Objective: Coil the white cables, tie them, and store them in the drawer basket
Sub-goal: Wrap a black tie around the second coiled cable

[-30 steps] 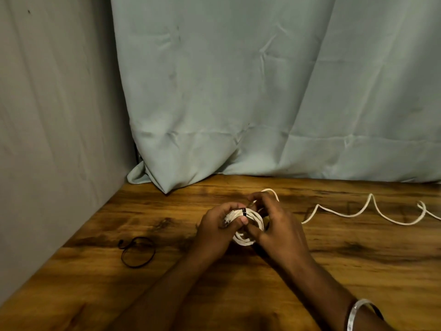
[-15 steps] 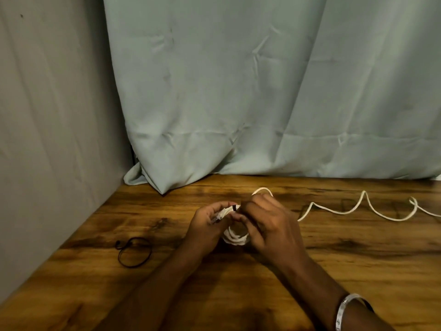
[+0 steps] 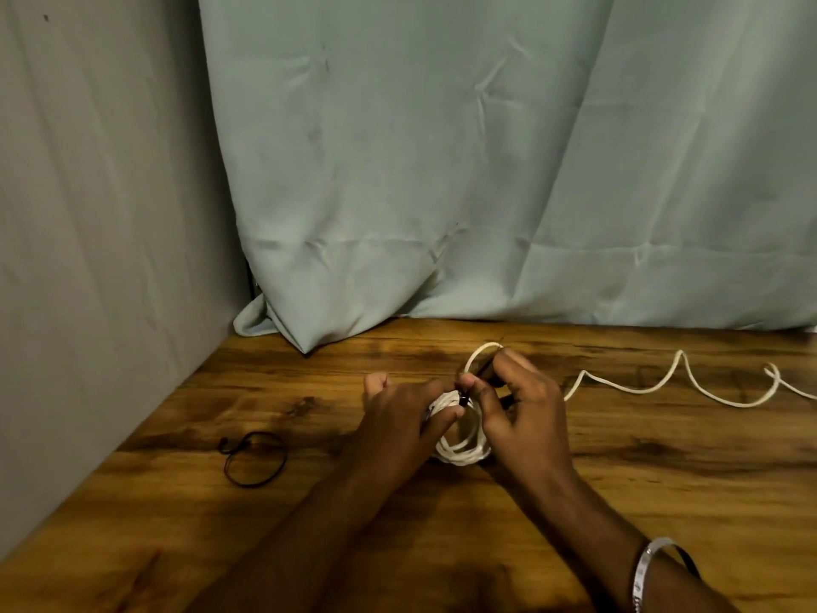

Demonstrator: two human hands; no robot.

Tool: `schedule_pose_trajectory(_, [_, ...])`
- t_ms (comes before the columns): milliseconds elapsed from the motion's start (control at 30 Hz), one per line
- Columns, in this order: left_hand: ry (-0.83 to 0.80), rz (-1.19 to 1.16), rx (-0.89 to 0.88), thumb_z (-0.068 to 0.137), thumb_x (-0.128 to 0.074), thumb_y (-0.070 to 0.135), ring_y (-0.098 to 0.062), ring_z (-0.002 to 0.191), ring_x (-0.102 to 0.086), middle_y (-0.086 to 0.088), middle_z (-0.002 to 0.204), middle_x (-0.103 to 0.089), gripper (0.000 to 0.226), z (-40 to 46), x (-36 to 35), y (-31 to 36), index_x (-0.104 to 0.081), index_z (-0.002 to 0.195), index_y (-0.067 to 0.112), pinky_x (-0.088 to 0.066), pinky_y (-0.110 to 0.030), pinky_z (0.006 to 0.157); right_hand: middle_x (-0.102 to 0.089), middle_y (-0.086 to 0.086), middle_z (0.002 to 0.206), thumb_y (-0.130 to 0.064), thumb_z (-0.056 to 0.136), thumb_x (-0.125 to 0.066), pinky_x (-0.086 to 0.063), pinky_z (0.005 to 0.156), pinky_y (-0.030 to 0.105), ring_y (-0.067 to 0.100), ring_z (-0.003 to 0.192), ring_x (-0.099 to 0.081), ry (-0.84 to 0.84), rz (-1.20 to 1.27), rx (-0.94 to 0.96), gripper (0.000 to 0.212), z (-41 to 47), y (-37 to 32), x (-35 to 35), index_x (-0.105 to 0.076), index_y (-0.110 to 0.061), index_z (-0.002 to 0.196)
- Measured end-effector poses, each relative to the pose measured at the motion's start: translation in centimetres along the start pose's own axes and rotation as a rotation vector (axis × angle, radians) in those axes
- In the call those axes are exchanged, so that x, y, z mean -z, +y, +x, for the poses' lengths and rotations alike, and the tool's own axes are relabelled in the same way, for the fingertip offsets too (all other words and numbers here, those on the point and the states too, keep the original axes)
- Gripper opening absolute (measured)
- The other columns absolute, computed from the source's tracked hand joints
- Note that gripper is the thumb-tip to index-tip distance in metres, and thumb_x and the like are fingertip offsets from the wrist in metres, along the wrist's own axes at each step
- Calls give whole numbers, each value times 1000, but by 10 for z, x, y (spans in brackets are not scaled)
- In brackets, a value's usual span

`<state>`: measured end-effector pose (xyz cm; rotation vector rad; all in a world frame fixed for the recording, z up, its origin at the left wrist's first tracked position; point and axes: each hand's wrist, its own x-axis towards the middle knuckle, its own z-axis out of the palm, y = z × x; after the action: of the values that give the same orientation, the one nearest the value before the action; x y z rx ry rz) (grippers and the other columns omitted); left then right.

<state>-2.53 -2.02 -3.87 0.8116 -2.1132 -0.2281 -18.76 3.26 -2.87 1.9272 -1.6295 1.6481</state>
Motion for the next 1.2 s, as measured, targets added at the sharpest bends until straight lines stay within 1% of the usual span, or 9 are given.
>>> schedule_pose_trajectory(133, [21, 54, -51, 96, -52, 48, -2, 86, -55, 15, 93, -73, 28, 0, 1, 3, -61, 122, 41, -22, -32, 89, -60, -7, 78, -10, 93, -74, -50, 63, 43, 14, 74, -61, 31, 88, -72, 21, 1, 1, -3, -63, -16, 76])
schedule_pose_trajectory(333, [-14, 13, -74, 96, -50, 50, -3, 91, -59, 15, 98, -72, 24, -3, 4, -3, -56, 118, 42, -27, -33, 90, -67, 2, 73, -30, 91, -75, -57, 64, 55, 31, 71, -66, -36, 230, -247, 22, 2, 7, -7, -63, -21, 75])
schedule_pose_trajectory(400, [-17, 21, -90, 96, -49, 50, -2, 91, -58, 14, 98, -72, 22, -3, 5, -5, -55, 115, 41, -28, -33, 89, -70, 10, 74, -23, 93, -76, -60, 63, 57, 41, 71, -67, -97, 355, -377, 23, 3, 5, -6, -64, -20, 73])
schedule_pose_trajectory(600, [-23, 87, -112, 97, -45, 56, -11, 97, -55, 24, 93, -66, 26, -5, 5, -3, -53, 117, 41, -24, -30, 90, -60, 7, 63, -12, 95, -70, -41, 42, 22, 14, 46, -53, -331, 809, -819, 20, 10, -1, 8, -63, -8, 77])
schedule_pose_trajectory(700, [-62, 56, -95, 97, -50, 51, -2, 95, -49, 36, 84, -54, 32, -5, 6, 1, -42, 128, 47, -29, -29, 89, -56, 6, 63, -13, 96, -68, -29, 37, 21, 12, 45, -44, -376, 776, -839, 14, 11, 8, 8, -65, -7, 84])
schedule_pose_trajectory(867, [-129, 25, -187, 103, -44, 46, -1, 110, -57, 18, 118, -65, 33, -4, 3, -6, -50, 135, 42, -46, -48, 92, -55, 4, 65, -2, 93, -61, -25, 33, 17, 9, 46, -43, -403, 797, -919, 17, 13, 8, 8, -67, -10, 80])
schedule_pose_trajectory(1000, [-37, 58, -194, 102, -46, 43, -3, 104, -60, 17, 114, -66, 30, -5, 2, -2, -52, 131, 41, -39, -47, 93, -60, 4, 64, -7, 96, -60, -26, 33, 18, 10, 46, -48, -407, 817, -955, 15, 12, 1, 10, -71, -8, 85])
schedule_pose_trajectory(1100, [27, 86, -180, 102, -46, 40, -3, 101, -61, 16, 112, -68, 28, -3, 5, 4, -53, 129, 41, -24, -32, 91, -63, 8, 67, -17, 96, -65, -34, 35, 20, 13, 45, -54, -385, 809, -949, 14, 10, -6, 10, -72, -4, 95])
schedule_pose_trajectory(1200, [26, 109, -145, 103, -44, 38, 0, 101, -58, 18, 112, -66, 31, -2, 4, 5, -51, 134, 42, -22, -29, 86, -66, 12, 70, -35, 94, -70, -36, 48, 25, 20, 52, -56, -339, 780, -892, 27, 8, -7, 4, -78, -10, 86])
